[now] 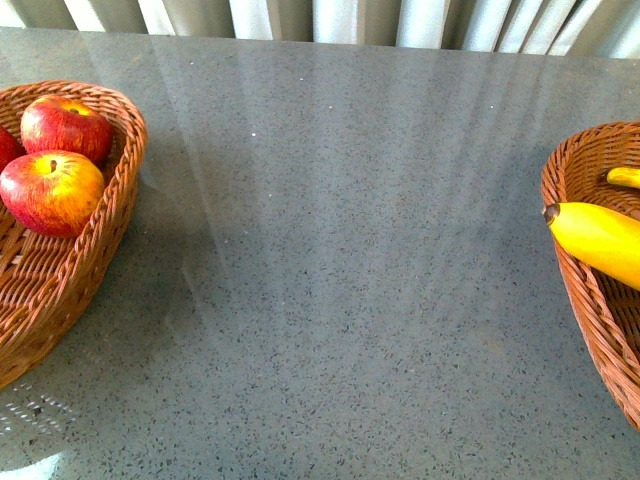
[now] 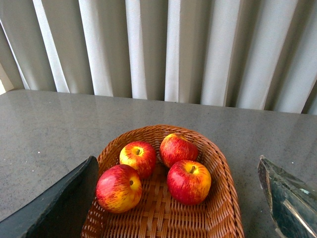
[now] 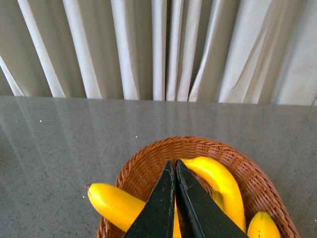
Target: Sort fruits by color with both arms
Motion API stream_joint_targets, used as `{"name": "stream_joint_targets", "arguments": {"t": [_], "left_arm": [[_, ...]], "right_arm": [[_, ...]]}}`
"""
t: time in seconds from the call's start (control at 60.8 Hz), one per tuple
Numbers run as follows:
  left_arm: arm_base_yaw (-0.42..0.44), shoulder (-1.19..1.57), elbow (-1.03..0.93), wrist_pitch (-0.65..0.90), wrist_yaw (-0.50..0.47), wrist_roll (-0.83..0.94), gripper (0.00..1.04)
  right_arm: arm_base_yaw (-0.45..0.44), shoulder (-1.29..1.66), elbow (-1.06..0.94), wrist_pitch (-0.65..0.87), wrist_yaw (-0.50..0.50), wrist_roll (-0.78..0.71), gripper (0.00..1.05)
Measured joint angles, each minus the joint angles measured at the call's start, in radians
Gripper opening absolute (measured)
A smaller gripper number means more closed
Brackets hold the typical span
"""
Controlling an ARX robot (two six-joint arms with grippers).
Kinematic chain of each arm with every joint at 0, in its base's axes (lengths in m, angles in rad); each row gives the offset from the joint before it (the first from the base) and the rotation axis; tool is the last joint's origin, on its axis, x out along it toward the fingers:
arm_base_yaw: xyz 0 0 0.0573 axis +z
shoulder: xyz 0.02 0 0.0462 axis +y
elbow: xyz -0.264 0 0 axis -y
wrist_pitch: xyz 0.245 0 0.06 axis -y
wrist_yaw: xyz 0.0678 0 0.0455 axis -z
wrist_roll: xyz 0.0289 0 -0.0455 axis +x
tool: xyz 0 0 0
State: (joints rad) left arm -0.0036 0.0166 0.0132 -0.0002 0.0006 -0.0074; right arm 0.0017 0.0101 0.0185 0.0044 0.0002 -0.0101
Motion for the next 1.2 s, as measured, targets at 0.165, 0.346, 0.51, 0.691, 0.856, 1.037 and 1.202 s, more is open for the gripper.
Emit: {"name": "stream_joint_targets", "arguments": {"t": [0.165,0.346,0.51,0.691,0.856,1.037,1.202], "left_arm": [[0.0,0.0,0.0,0.0,0.0,0.0,0.96],[0.0,0.0,0.0,0.0,0.0,0.0,0.96],[0.0,0.0,0.0,0.0,0.0,0.0,0.96],[0.0,0.0,0.0,0.0,0.0,0.0,0.96],[0.0,0.0,0.0,0.0,0.0,0.0,0.96],[0.0,0.0,0.0,0.0,0.0,0.0,0.96],[0.0,0.0,0.0,0.0,0.0,0.0,0.96]], "right_arm": [[0.0,-0.003,0.0,-0.003,0.0,0.0,0.09],[0.0,-0.004,0.0,-0.003,0.0,0.0,0.41],[0.0,-0.004,0.0,-0.003,0.0,0.0,0.69],[0.0,-0.004,0.0,-0.003,0.0,0.001,0.97],[0.0,-0.004,0.0,-0.003,0.0,0.001,0.96],[0.0,-0.004,0.0,-0.003,0.0,0.001,0.96],[0.0,-0.004,0.0,-0.003,0.0,0.001,0.96]]}}
